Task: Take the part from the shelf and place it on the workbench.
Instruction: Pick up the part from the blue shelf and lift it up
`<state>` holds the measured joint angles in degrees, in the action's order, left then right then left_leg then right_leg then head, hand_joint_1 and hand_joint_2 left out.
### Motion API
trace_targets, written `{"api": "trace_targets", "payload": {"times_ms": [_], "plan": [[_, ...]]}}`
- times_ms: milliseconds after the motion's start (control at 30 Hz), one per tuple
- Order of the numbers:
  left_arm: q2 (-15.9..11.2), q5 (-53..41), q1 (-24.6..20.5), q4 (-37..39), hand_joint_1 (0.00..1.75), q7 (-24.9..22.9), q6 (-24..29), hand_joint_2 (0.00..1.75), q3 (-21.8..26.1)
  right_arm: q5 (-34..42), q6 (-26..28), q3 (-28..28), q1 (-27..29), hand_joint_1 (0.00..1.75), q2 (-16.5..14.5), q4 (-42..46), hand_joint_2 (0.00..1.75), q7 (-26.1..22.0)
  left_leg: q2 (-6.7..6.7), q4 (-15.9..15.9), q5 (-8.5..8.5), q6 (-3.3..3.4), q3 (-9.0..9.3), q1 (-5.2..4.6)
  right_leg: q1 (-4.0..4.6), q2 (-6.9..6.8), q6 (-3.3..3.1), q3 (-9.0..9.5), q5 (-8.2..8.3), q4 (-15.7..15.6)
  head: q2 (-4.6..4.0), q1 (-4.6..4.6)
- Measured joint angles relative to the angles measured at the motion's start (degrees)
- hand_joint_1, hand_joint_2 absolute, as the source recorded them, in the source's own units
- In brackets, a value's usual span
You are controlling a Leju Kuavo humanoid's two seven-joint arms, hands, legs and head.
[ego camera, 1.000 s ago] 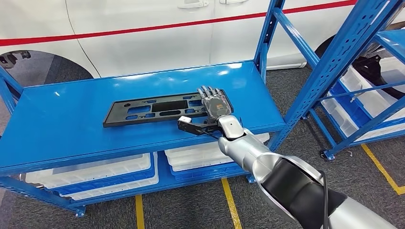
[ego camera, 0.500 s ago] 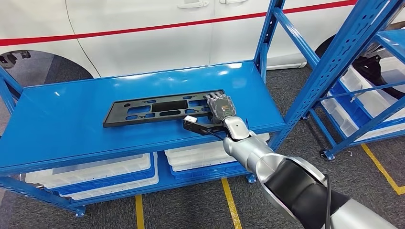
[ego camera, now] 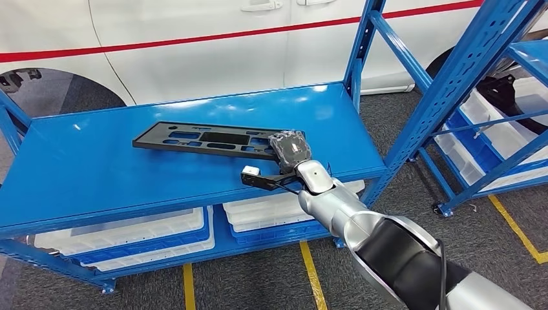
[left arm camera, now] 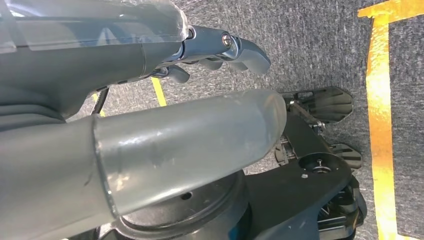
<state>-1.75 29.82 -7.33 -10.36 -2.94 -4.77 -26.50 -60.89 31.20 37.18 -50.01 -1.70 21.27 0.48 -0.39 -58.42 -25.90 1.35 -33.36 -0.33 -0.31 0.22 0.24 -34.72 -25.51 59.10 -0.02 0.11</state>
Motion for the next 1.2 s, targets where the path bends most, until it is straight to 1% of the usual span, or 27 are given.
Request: {"api": "trace_targets", "payload": {"times_ms": [233,367,500,600,733,867,967,1033,1067,1100,1133,1167,1200], "plan": [[0.1,0.6,0.0,0.0,0.0,0.4,-0.6,0.0,0.1,-0.6,0.0,-0.3,0.6,1.75,-0.1,0.7,1.75,-0.3,0.01,0.0,0.0,0.0,0.01,0.0,-0.01,0.01,0.0,0.0,0.0,0.0,0.0,0.0],[0.1,0.8,0.0,0.0,0.0,1.1,-1.1,1.75,0.5,-1.0,0.1,-1.0,0.9,1.75,-0.2,1.1,1.75,-0.8,0.01,0.0,0.0,0.0,0.01,0.0,-0.01,0.01,0.0,0.0,0.0,0.0,0.0,0.0],[0.2,0.6,0.0,0.0,0.0,0.8,-0.7,1.75,0.6,-1.2,0.3,-1.6,1.1,1.75,-0.2,1.3,1.75,-1.3,0.01,0.0,0.0,0.0,0.01,0.0,-0.01,0.02,0.0,0.0,0.0,0.0,0.0,0.0],[0.2,0.5,0.0,0.0,0.0,-0.3,1.2,1.75,0.7,-1.9,0.8,-2.0,1.3,1.75,-0.2,1.6,1.75,-1.3,0.01,0.0,0.0,0.0,0.01,0.0,-0.01,0.02,0.0,0.0,0.0,0.0,0.0,0.0],[0.3,1.7,0.1,0.0,0.0,-0.1,1.9,1.75,1.4,-3.0,3.1,-2.6,2.1,1.75,-0.1,2.7,1.75,-1.6,0.01,0.0,0.0,0.0,-0.01,0.0,0.0,0.01,0.0,-0.02,0.0,0.0,0.0,0.0],[0.3,2.1,0.3,0.0,0.0,0.4,1.4,1.75,2.2,-3.3,6.2,-3.8,2.9,1.75,0.6,6.0,1.75,-3.5,0.01,0.0,0.0,0.0,-0.05,0.0,0.0,0.0,0.0,-0.05,0.0,0.0,0.0,-0.01],[0.3,2.1,0.5,0.0,0.0,-0.8,1.7,1.75,2.6,-4.1,6.0,-4.4,3.0,1.75,1.8,10.0,1.75,-5.2,0.01,0.0,-0.02,0.03,-0.08,-0.02,-0.03,0.0,0.01,-0.05,0.01,0.0,0.0,0.0],[0.2,2.1,0.8,0.0,0.0,-1.4,1.8,1.75,2.8,-4.5,5.1,-4.7,3.0,1.75,2.8,13.4,1.75,-6.0,0.0,0.2,0.18,0.54,0.04,-0.16,-0.19,0.02,0.46,0.13,0.37,-0.5,0.0,-0.01],[0.2,2.1,0.9,0.0,0.0,-1.5,1.8,1.75,2.9,-4.5,4.7,-5.0,3.0,1.75,3.4,15.2,1.75,-6.3,0.11,0.8,0.59,0.85,0.35,-0.03,-0.24,0.03,0.76,0.29,0.4,-0.8,0.0,-0.01],[0.2,2.2,1.0,0.0,0.0,-1.6,1.8,1.75,3.0,-4.4,4.4,-5.3,2.9,1.75,4.0,17.1,1.75,-6.5,0.22,1.6,1.13,1.24,0.71,0.12,-0.24,0.04,1.06,0.22,-0.09,-0.5,0.0,0.01],[0.2,2.3,1.1,0.0,0.0,-1.6,1.8,1.75,3.0,-4.4,4.1,-5.5,2.9,1.75,4.6,18.7,1.75,-6.6,0.36,2.5,1.68,1.46,1.04,0.39,-0.18,0.07,1.2,-0.31,-1.27,0.9,0.0,0.01],[0.3,2.4,1.1,0.0,0.0,-1.6,1.7,1.75,3.1,-4.4,3.9,-5.7,2.8,1.75,5.2,20.2,1.75,-6.6,0.49,3.0,2.0,1.58,1.22,0.6,-0.22,0.06,1.28,-1.37,-3.05,3.5,0.0,0.02],[0.3,2.5,1.2,0.0,0.0,-1.6,1.7,1.75,3.1,-4.6,3.8,-5.9,2.9,1.75,5.8,21.6,1.75,-6.6,0.51,3.1,2.12,1.68,1.17,0.67,-0.34,0.07,1.4,-2.93,-5.0,7.0,0.0,0.02]]}}
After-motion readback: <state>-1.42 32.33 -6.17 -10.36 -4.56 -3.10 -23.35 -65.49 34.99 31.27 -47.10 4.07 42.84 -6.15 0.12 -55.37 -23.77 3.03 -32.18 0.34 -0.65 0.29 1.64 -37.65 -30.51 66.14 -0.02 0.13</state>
